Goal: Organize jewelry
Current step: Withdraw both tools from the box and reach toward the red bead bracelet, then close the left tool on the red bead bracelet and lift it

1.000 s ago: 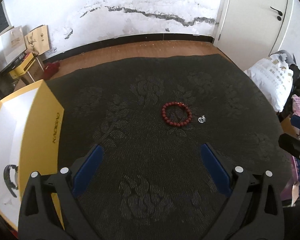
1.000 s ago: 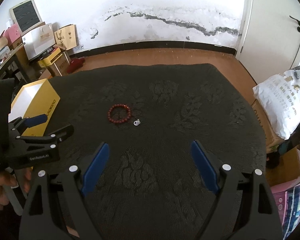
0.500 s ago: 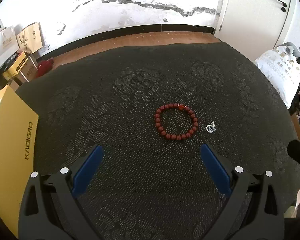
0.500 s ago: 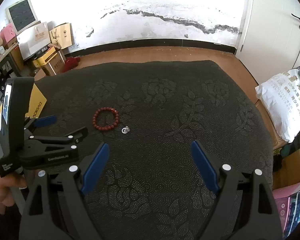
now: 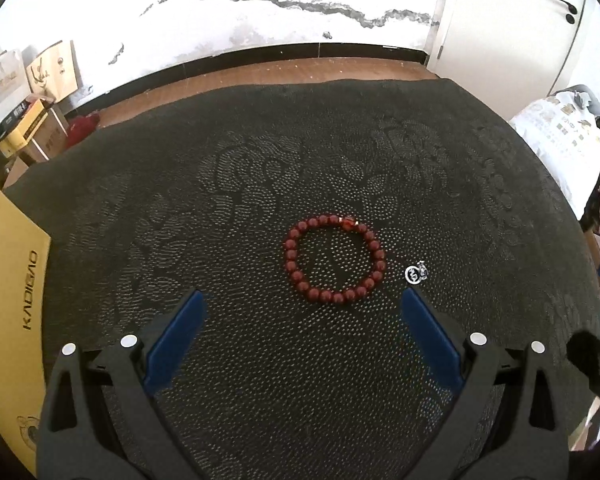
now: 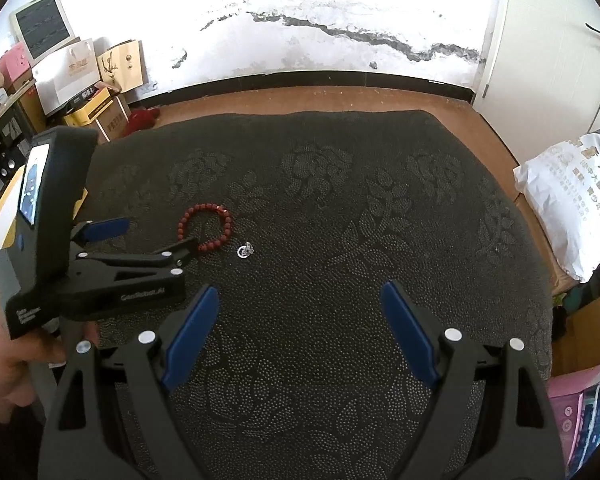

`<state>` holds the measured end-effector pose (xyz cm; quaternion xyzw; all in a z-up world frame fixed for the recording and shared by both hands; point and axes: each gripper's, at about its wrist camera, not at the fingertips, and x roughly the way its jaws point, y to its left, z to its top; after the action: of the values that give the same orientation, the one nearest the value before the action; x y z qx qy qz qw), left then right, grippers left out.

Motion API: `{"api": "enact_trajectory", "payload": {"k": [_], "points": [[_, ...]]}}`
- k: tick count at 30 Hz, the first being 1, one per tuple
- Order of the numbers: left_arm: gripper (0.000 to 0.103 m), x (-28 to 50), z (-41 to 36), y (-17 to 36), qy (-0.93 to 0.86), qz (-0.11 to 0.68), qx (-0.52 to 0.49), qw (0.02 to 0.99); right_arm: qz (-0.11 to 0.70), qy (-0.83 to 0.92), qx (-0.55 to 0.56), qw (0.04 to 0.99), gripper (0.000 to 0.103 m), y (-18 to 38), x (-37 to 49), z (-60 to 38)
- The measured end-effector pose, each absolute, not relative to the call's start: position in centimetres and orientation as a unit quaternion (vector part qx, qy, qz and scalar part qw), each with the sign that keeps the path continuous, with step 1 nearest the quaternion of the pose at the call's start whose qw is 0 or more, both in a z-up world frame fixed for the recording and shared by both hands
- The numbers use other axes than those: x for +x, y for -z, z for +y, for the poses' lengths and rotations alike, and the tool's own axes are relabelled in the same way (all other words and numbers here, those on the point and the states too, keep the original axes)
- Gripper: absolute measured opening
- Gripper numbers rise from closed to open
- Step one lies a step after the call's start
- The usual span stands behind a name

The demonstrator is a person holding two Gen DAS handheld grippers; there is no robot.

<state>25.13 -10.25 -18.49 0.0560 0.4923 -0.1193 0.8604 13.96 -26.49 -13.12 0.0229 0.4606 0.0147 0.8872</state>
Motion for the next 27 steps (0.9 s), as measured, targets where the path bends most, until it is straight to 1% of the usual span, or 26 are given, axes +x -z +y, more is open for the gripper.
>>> {"api": "enact_trajectory", "payload": {"k": [14, 17, 22, 24, 25, 26, 27], "points": [[0.096, 27.3, -11.5, 21.4, 0.114, 0.497, 0.071, 0.857, 0.466, -0.014, 0.02, 0.884, 0.081, 13.6, 14.1, -27.4], [0.096, 27.5, -12.2, 21.5, 0.116, 0.48, 0.088, 0.865, 0.467, -0.016, 0.018, 0.884, 0.081, 13.6, 14.0, -27.4], [0.095, 28.2, -12.5, 21.6, 0.113, 0.473, 0.084, 0.87, 0.468, -0.016, 0.019, 0.883, 0.081, 13.8, 14.2, -27.5], [0.087, 27.9, -12.6, 21.4, 0.116, 0.467, 0.085, 0.873, 0.469, -0.017, 0.018, 0.883, 0.081, 13.9, 14.2, -27.4], [0.078, 27.6, -12.9, 21.2, 0.124, 0.462, 0.091, 0.873, 0.47, -0.018, 0.018, 0.882, 0.081, 13.9, 14.3, -27.4], [0.06, 27.3, -13.2, 21.1, 0.13, 0.46, 0.094, 0.873, 0.471, -0.018, 0.019, 0.882, 0.081, 14.0, 14.4, -27.5], [0.049, 27.1, -13.4, 20.8, 0.133, 0.457, 0.1, 0.874, 0.472, -0.02, 0.022, 0.881, 0.081, 14.0, 14.4, -27.6]]}}
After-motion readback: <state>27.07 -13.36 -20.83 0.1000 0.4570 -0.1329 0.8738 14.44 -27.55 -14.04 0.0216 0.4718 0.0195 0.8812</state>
